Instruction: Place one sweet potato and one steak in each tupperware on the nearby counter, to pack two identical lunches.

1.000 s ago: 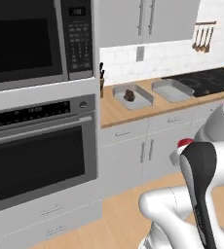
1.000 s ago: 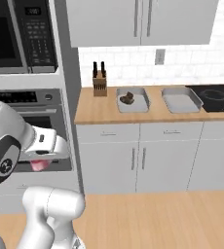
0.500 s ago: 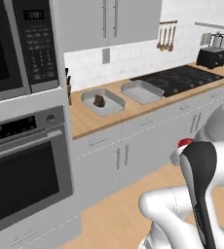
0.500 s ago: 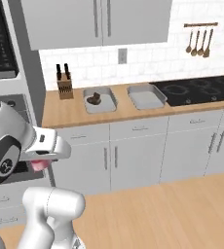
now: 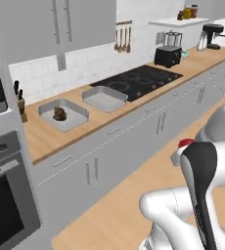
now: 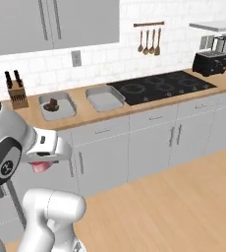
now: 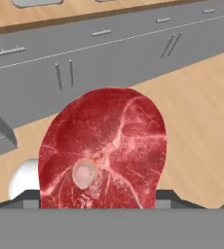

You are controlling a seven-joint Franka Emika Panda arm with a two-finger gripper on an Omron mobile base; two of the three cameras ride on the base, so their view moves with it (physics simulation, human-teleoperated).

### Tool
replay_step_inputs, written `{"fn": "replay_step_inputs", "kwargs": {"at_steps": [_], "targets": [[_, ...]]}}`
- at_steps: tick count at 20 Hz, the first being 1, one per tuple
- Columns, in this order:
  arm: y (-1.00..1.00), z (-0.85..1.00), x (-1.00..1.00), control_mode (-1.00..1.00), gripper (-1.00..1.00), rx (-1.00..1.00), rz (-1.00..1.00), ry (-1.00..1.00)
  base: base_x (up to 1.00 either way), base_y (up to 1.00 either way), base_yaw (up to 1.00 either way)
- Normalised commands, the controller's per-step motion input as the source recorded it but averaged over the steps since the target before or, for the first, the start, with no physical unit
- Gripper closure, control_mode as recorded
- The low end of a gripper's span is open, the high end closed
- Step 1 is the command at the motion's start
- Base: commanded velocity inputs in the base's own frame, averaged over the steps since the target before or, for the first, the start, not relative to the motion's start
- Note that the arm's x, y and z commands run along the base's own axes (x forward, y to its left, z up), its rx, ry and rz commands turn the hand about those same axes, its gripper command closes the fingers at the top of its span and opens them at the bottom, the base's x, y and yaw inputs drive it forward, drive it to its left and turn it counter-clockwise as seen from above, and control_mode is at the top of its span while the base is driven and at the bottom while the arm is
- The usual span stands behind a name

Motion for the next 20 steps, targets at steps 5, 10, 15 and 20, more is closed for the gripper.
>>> {"fn": "replay_step_inputs", "kwargs": {"at_steps": [5, 10, 15, 20], "targets": [[0.0, 0.0, 0.0, 1.0, 1.0, 0.0, 0.0, 0.0, 0.98, -0.9, -0.31], [0.0, 0.0, 0.0, 1.0, 1.0, 0.0, 0.0, 0.0, 1.0, -0.41, 0.02], [0.0, 0.0, 0.0, 1.0, 1.0, 0.0, 0.0, 0.0, 1.0, -0.3, 0.37], [0.0, 0.0, 0.0, 1.0, 1.0, 0.0, 0.0, 0.0, 1.0, -0.16, 0.47]]}}
